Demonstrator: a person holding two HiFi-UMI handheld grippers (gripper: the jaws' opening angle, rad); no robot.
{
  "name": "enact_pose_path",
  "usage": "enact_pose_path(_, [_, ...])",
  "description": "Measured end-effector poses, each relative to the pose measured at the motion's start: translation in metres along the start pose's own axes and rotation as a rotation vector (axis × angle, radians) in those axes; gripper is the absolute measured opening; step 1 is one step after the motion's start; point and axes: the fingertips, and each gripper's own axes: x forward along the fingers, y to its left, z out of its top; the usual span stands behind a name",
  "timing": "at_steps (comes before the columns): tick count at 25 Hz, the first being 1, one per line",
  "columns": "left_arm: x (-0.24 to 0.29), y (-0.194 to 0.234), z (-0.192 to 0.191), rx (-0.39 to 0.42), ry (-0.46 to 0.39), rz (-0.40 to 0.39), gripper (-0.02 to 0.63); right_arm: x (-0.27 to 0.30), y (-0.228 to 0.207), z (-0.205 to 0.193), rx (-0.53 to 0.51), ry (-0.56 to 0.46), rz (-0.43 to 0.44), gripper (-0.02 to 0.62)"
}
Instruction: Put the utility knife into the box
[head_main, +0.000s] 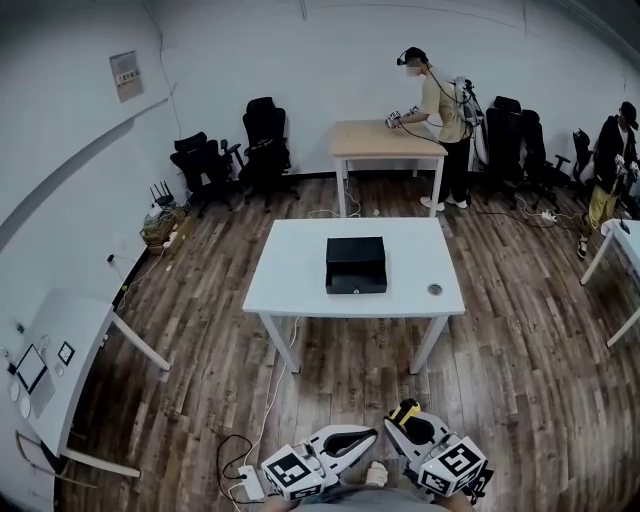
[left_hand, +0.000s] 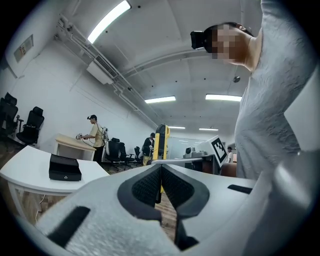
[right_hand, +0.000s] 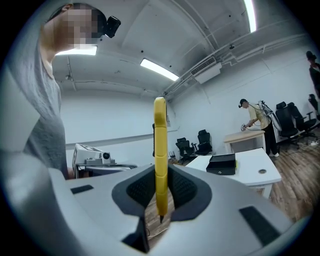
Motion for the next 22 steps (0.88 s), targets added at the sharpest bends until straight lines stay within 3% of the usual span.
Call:
enact_pose_path(12, [0.073, 0.045, 0.003, 0.021, 0.000, 0.026, 0.018, 0.013, -0.086, 0.017, -0.012, -0.001, 0.030, 0.071])
enact_pose_path(22, [0.078, 0.073, 0.001, 0.009, 0.007, 0.078, 0.018, 0.030, -0.108, 0.015, 0.002, 0.018, 0.051, 0.071])
